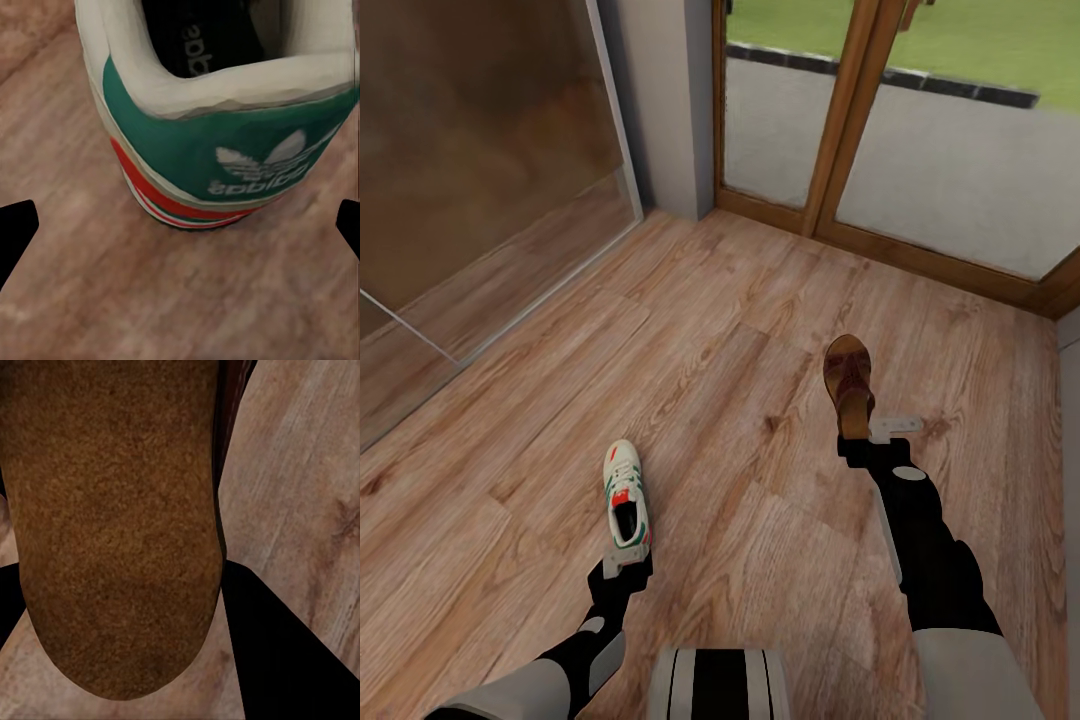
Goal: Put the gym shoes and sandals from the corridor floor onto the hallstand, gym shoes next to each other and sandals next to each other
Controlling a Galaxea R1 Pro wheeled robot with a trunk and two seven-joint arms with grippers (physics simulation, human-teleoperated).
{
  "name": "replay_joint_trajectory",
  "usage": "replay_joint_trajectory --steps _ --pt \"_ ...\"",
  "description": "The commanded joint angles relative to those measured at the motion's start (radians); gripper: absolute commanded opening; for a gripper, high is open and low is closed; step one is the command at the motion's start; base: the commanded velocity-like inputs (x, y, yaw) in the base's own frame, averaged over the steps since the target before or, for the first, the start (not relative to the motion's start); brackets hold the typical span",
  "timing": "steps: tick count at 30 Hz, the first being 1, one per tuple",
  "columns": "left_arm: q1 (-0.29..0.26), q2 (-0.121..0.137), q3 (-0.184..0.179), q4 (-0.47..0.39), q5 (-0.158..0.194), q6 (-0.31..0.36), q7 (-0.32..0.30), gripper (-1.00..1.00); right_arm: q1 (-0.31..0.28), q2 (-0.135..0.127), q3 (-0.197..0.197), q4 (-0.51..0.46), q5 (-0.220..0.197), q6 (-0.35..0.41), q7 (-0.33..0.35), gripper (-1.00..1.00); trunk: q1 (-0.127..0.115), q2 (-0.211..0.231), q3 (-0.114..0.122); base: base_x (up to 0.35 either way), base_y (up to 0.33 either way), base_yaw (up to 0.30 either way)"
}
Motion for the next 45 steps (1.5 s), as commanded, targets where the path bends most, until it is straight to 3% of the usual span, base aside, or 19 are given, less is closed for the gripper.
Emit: replay_joint_trajectory --steps 1,23,24,45 --pt "-0.001 0.000 -0.009 0.001 0.003 -0.003 0.006 1.00 0.000 0.001 -0.001 -0.001 0.001 0.005 -0.001 -1.00 0.000 0.000 -0.001 0.000 0.000 0.000" --pt "-0.001 0.003 -0.008 0.001 -0.002 -0.005 0.007 1.00 0.000 0.001 -0.001 -0.001 0.001 0.005 -0.001 -1.00 0.000 0.000 -0.001 0.053 0.000 0.000" --pt "0.000 0.003 -0.008 0.001 -0.002 -0.005 0.007 -1.00 0.000 0.001 -0.001 -0.001 0.001 0.005 -0.001 -1.00 0.000 0.000 -0.001 0.000 0.000 0.000" --pt "-0.001 0.004 -0.006 0.001 -0.002 -0.009 0.008 -1.00 0.000 0.001 -0.001 -0.001 0.001 0.005 -0.001 -1.00 0.000 0.000 -0.001 0.000 0.000 0.000"
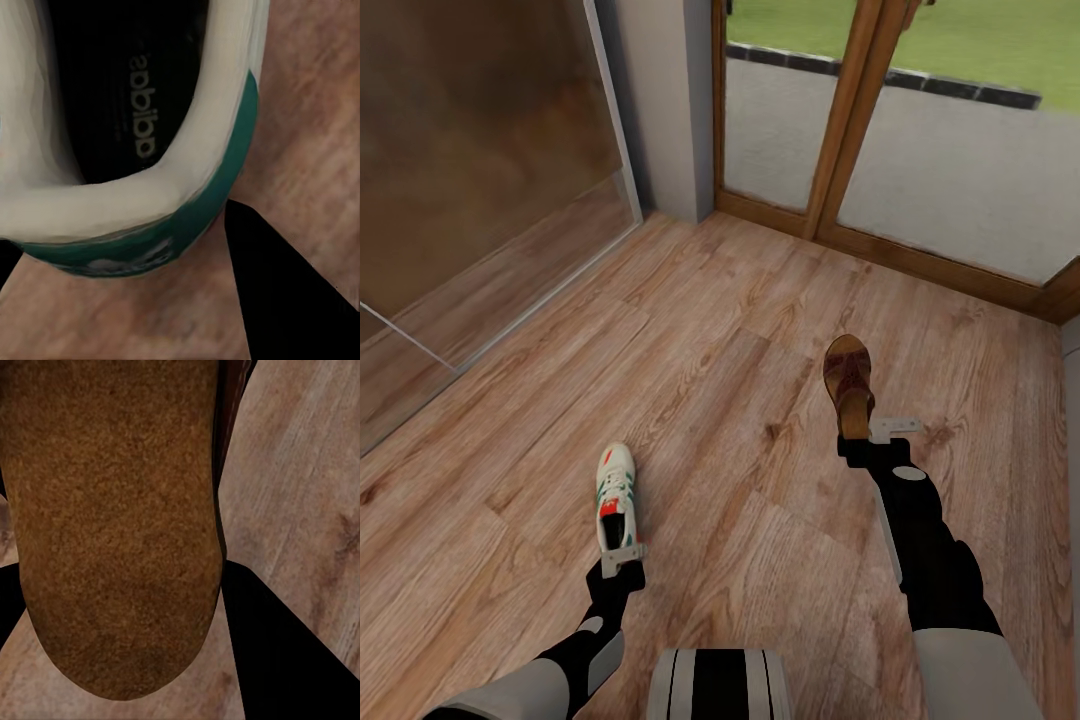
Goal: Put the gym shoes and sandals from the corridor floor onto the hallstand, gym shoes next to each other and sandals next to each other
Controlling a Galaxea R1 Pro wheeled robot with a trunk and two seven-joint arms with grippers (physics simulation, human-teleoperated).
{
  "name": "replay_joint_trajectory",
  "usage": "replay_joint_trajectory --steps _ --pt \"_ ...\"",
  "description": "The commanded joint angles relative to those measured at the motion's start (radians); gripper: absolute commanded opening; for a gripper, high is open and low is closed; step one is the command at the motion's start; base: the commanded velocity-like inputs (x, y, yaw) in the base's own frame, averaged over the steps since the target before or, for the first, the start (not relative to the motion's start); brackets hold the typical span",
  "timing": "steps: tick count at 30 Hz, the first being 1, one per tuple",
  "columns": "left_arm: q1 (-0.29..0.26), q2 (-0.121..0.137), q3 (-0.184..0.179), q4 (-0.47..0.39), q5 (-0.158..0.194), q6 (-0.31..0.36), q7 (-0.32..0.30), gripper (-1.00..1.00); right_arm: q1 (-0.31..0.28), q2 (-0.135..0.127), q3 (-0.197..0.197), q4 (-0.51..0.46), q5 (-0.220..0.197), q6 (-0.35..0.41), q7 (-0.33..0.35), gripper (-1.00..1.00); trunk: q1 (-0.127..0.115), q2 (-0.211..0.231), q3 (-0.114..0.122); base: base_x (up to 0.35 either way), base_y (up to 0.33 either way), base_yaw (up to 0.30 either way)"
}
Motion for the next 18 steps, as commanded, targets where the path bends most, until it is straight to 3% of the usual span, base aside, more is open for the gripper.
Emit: replay_joint_trajectory --steps 1,18 --pt "-0.001 0.000 -0.009 0.001 0.000 -0.004 0.008 -1.00 0.000 0.001 -0.001 -0.001 0.001 0.005 -0.001 -1.00 0.000 0.000 -0.001 0.000 0.000 0.000" --pt "-0.001 0.000 -0.009 0.001 0.001 -0.028 0.009 -1.00 0.000 0.001 0.000 -0.001 0.001 0.005 -0.001 -1.00 0.000 0.000 -0.001 0.000 0.000 0.000"
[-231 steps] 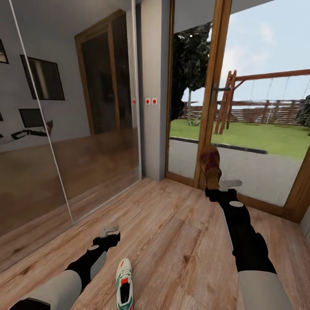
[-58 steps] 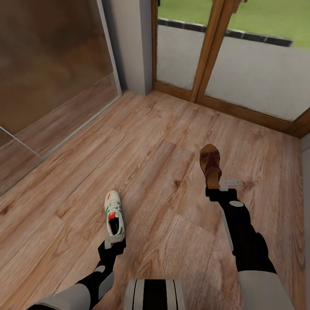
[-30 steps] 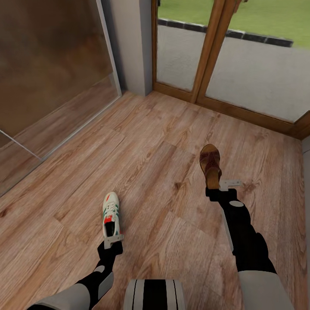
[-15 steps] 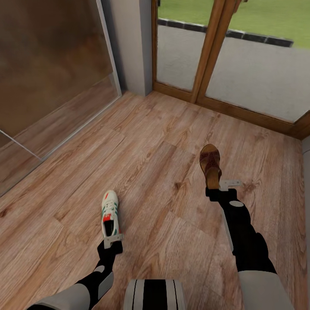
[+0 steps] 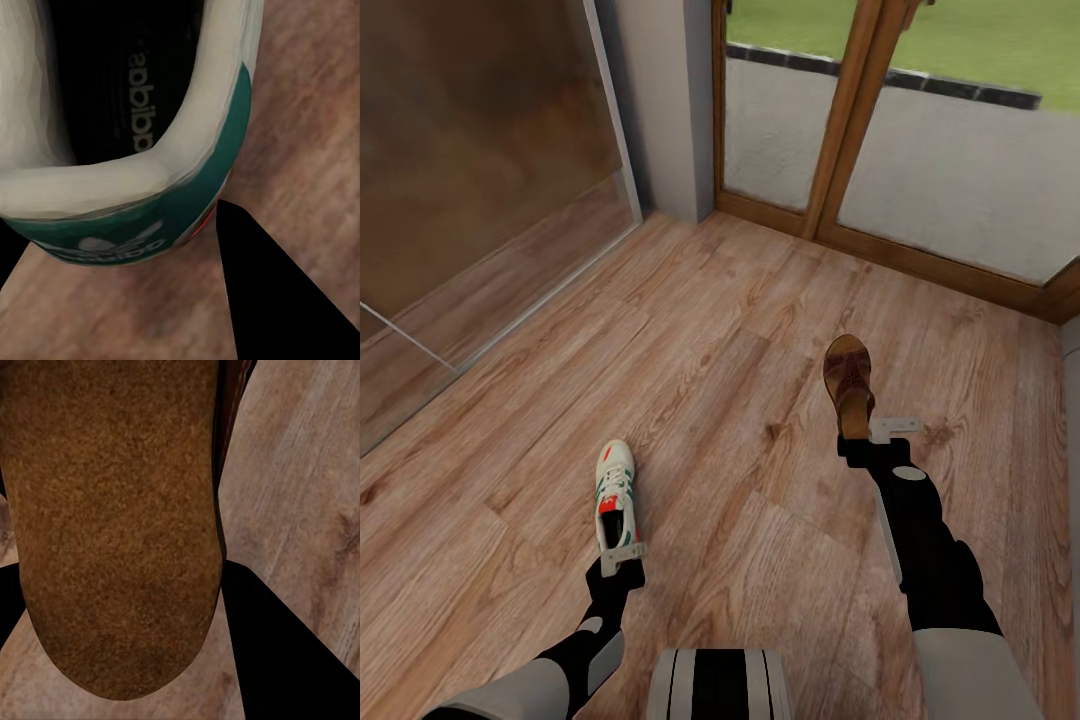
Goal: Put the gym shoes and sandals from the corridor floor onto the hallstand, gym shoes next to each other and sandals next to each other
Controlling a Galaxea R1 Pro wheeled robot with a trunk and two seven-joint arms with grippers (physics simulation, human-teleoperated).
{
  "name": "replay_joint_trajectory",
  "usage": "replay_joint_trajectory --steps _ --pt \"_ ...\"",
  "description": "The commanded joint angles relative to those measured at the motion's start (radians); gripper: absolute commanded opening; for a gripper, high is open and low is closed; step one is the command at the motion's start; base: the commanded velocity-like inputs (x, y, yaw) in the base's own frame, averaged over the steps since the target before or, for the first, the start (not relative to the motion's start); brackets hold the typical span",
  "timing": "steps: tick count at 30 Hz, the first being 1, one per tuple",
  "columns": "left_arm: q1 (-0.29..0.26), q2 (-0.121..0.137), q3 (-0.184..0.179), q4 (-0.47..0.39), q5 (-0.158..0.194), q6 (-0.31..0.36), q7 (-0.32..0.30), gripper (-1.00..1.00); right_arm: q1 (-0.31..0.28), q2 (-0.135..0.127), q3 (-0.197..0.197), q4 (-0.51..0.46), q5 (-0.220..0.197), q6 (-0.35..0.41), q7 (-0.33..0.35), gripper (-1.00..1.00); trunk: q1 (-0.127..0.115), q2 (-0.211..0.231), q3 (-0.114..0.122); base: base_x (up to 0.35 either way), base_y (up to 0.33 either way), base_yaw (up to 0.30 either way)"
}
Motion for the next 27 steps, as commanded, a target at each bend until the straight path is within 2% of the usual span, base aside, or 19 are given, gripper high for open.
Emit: replay_joint_trajectory --steps 1,7,8,11,16,21,23,24,25,26,27 --pt "-0.001 0.000 -0.009 0.001 0.002 -0.002 0.007 -1.00 0.000 0.001 -0.001 -0.001 0.001 0.005 -0.001 -1.00 0.000 0.000 -0.001 0.000 0.000 0.000" --pt "-0.001 0.000 -0.007 -0.007 0.003 -0.001 0.007 -1.00 0.000 0.001 -0.001 -0.001 0.001 0.005 -0.001 -1.00 0.000 0.000 -0.001 0.000 0.000 0.000" --pt "-0.001 0.000 -0.008 -0.041 0.002 -0.001 0.007 -1.00 0.000 0.001 -0.001 -0.001 0.001 0.005 -0.001 -1.00 0.000 0.000 -0.001 0.000 0.000 0.000" --pt "-0.001 0.000 -0.010 -0.058 0.002 0.000 0.008 -1.00 0.000 0.001 -0.001 -0.001 0.001 0.005 -0.001 -1.00 0.000 0.000 -0.001 0.000 0.000 0.000" --pt "-0.001 0.000 -0.008 -0.069 0.002 0.002 0.009 -1.00 0.000 0.001 -0.002 -0.009 0.001 0.005 -0.001 -1.00 -0.002 0.001 0.019 0.000 0.000 0.000" --pt "-0.001 0.000 -0.007 -0.132 0.002 0.023 0.012 -1.00 0.000 0.001 -0.003 -0.019 0.001 0.005 -0.001 -1.00 -0.005 0.002 0.038 0.000 0.000 0.000" --pt "-0.001 0.007 -0.007 -0.198 0.002 0.099 0.013 -1.00 0.000 0.001 -0.003 -0.020 0.001 0.005 -0.001 -1.00 -0.006 0.003 0.046 0.000 0.000 0.000" --pt "-0.001 0.028 -0.007 -0.283 0.002 0.191 0.012 -1.00 0.000 0.001 -0.003 -0.022 0.001 0.005 -0.001 -1.00 -0.006 0.003 0.050 0.000 0.000 0.000" --pt "-0.001 0.033 -0.007 -0.307 0.002 0.215 0.012 -1.00 0.000 0.001 -0.003 -0.024 0.001 0.005 -0.001 -1.00 -0.006 0.003 0.054 0.000 0.000 0.000" --pt "-0.001 0.046 -0.007 -0.383 0.002 0.286 0.012 -1.00 0.000 0.001 -0.003 -0.036 0.001 0.005 -0.001 -1.00 -0.007 0.003 0.057 0.000 0.000 0.000" --pt "-0.001 0.049 -0.007 -0.408 0.003 0.311 0.012 -1.00 0.000 0.001 -0.002 -0.040 0.001 0.005 -0.001 -1.00 -0.007 0.004 0.061 0.000 0.000 0.000"
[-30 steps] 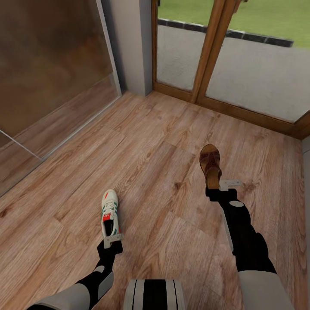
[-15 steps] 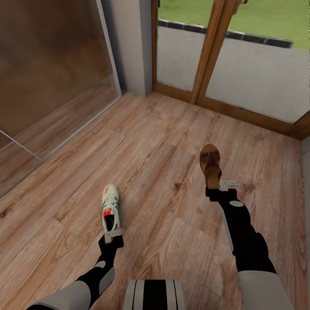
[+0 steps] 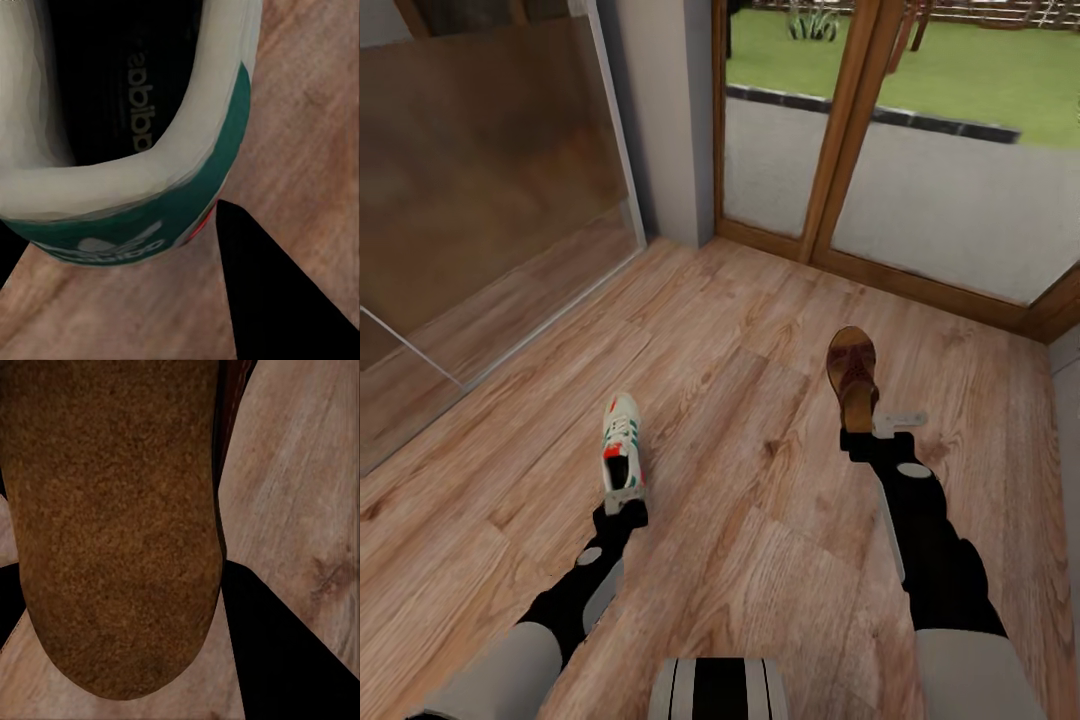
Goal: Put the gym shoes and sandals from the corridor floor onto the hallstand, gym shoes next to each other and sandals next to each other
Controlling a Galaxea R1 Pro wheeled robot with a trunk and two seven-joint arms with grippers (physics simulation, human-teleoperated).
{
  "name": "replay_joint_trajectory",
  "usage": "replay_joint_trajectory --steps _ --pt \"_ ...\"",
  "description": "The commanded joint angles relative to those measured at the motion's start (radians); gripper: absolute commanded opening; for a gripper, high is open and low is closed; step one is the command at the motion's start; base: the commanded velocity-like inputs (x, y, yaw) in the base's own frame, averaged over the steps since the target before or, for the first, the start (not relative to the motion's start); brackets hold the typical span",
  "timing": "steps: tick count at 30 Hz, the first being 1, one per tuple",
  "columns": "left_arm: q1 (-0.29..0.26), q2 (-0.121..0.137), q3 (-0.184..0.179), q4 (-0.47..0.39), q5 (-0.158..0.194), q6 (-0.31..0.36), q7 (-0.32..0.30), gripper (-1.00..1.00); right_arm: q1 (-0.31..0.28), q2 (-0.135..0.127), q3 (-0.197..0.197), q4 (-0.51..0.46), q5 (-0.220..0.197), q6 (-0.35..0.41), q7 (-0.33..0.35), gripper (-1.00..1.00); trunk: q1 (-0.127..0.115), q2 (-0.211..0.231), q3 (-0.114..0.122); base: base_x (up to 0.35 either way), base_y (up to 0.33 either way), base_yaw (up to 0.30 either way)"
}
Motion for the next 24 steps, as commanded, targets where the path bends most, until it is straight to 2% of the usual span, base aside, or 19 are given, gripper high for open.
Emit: replay_joint_trajectory --steps 1,2,3,4,5,9,13,14,16,19,24 --pt "0.000 0.011 -0.007 -0.097 0.009 0.101 0.008 -1.00 0.000 0.001 0.000 -0.011 0.000 0.005 -0.001 -1.00 0.000 0.000 0.003 0.000 0.000 0.000" --pt "0.000 0.013 -0.007 -0.120 0.009 0.127 0.008 -1.00 0.000 0.001 0.000 -0.012 0.000 0.005 -0.001 -1.00 -0.001 0.000 0.007 0.000 0.000 0.000" --pt "0.000 0.025 -0.007 -0.188 0.009 0.197 0.008 -1.00 0.000 0.001 0.000 -0.015 0.000 0.005 -0.001 -1.00 -0.001 0.001 0.011 0.000 0.000 0.000" --pt "0.000 0.029 -0.007 -0.211 0.009 0.216 0.008 -1.00 0.000 0.001 0.000 -0.016 0.000 0.005 -0.001 -1.00 -0.002 0.001 0.015 0.000 0.000 0.000" --pt "0.000 0.037 -0.008 -0.274 0.010 0.255 0.008 -1.00 0.000 0.001 0.000 -0.021 0.000 0.005 -0.001 -1.00 -0.002 0.001 0.019 0.000 0.000 0.000" --pt "0.000 0.046 -0.011 -0.362 0.011 0.296 0.008 -1.00 0.000 0.001 -0.001 -0.031 0.000 0.005 -0.001 -1.00 -0.004 0.002 0.034 0.000 0.000 0.000" --pt "0.000 0.047 -0.012 -0.376 0.011 0.317 0.008 -1.00 0.000 0.002 0.000 -0.032 0.000 0.005 -0.001 -1.00 -0.006 0.003 0.050 0.000 0.000 0.000" --pt "0.000 0.047 -0.011 -0.388 0.010 0.425 0.008 -1.00 0.000 0.002 0.001 -0.031 -0.001 0.005 0.000 -1.00 -0.006 0.003 0.054 0.000 0.000 0.000" --pt "0.000 0.047 -0.011 -0.394 0.010 0.478 0.008 -1.00 0.000 0.002 0.002 -0.031 -0.001 0.005 0.001 -1.00 -0.007 0.004 0.061 0.000 0.000 0.000" --pt "0.000 0.047 -0.013 -0.393 0.011 0.514 0.008 -1.00 0.000 0.002 0.002 -0.031 0.000 0.005 0.000 -1.00 -0.009 0.004 0.073 0.000 0.000 0.000" --pt "0.001 0.047 -0.013 -0.389 0.013 0.520 0.008 -1.00 0.000 0.002 0.002 -0.031 0.000 0.005 -0.001 -1.00 -0.011 0.005 0.096 0.000 0.000 0.000"
